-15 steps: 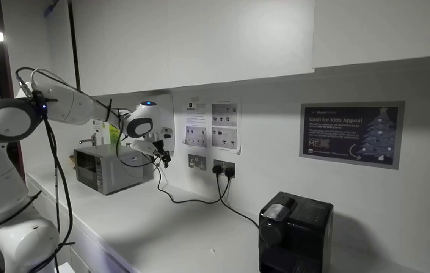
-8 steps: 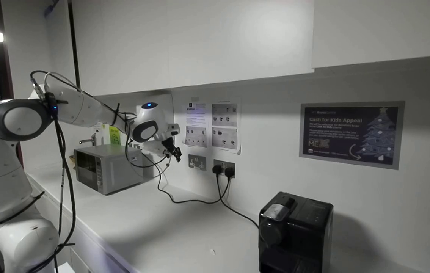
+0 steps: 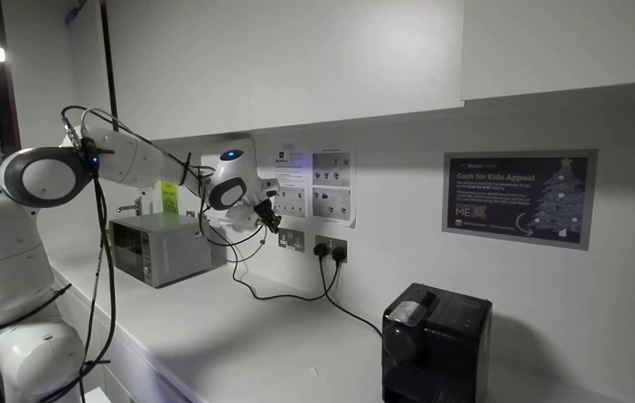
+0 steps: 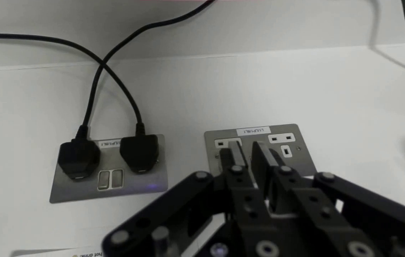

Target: Turn off the right switch on the bottom right socket.

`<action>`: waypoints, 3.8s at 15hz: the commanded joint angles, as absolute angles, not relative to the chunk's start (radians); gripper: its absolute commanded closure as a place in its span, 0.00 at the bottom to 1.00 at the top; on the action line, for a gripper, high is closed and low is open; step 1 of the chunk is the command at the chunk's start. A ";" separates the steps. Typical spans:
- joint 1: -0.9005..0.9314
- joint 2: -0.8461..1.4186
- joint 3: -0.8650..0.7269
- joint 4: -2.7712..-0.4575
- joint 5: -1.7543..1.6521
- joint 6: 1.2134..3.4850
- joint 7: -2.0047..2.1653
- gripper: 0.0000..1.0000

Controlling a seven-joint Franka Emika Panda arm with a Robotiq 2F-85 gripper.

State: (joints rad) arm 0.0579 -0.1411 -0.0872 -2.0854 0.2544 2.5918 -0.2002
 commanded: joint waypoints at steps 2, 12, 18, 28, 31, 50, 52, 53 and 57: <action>0.021 -0.071 -0.090 -2.001 0.244 2.636 -0.230 1.00; -0.065 0.032 -0.109 -1.893 0.168 2.631 -0.260 1.00; -0.103 0.069 -0.112 -1.846 0.154 2.623 -0.263 1.00; -0.101 0.057 -0.103 -1.880 0.160 2.613 -0.235 0.99; -0.101 0.057 -0.103 -1.880 0.160 2.613 -0.235 1.00; -0.111 0.254 -0.086 -1.722 0.158 2.647 -0.189 1.00; -0.113 0.274 -0.084 -1.694 0.158 2.644 -0.184 1.00; -0.114 0.283 -0.083 -1.683 0.157 2.644 -0.182 1.00; -0.119 0.316 -0.083 -1.636 0.154 2.640 -0.177 1.00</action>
